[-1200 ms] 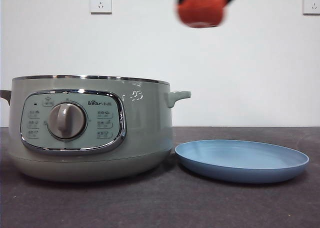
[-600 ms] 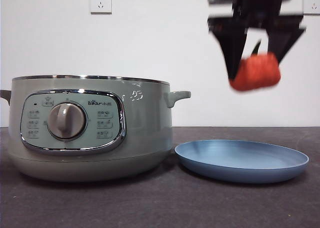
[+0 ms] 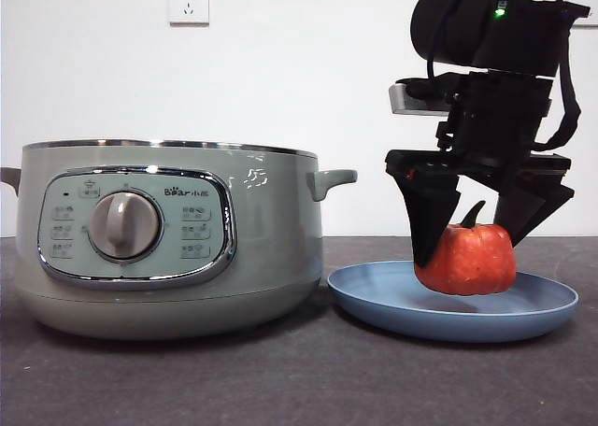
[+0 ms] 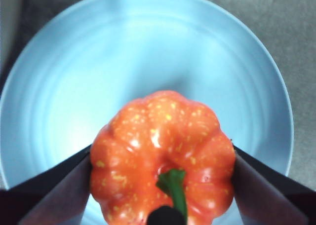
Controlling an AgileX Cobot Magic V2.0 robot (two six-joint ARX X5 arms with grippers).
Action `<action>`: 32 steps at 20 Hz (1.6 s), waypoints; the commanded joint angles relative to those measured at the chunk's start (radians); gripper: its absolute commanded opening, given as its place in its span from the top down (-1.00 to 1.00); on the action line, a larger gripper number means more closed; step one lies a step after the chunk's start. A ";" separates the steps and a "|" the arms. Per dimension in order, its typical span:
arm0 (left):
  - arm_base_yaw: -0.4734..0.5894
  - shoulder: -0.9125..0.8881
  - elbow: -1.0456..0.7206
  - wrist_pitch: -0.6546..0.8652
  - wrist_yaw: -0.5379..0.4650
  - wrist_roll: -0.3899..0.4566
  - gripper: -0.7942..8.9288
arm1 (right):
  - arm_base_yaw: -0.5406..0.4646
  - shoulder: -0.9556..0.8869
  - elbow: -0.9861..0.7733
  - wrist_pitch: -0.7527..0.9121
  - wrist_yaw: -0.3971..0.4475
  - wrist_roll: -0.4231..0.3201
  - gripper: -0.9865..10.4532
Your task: Take the pumpkin out from the steamer,put the pumpkin in the blue plate,close the lid
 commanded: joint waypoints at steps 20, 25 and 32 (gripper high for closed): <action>0.000 -0.002 0.008 0.072 0.145 0.008 0.85 | -0.011 -0.003 -0.011 -0.030 -0.023 0.011 -0.16; 0.000 0.073 0.008 0.052 0.227 0.003 0.85 | -0.011 -0.205 -0.011 -0.030 -0.022 0.026 -0.16; -0.001 0.272 0.008 0.087 0.330 0.000 0.85 | -0.011 -0.497 -0.011 -0.013 -0.016 0.030 -0.16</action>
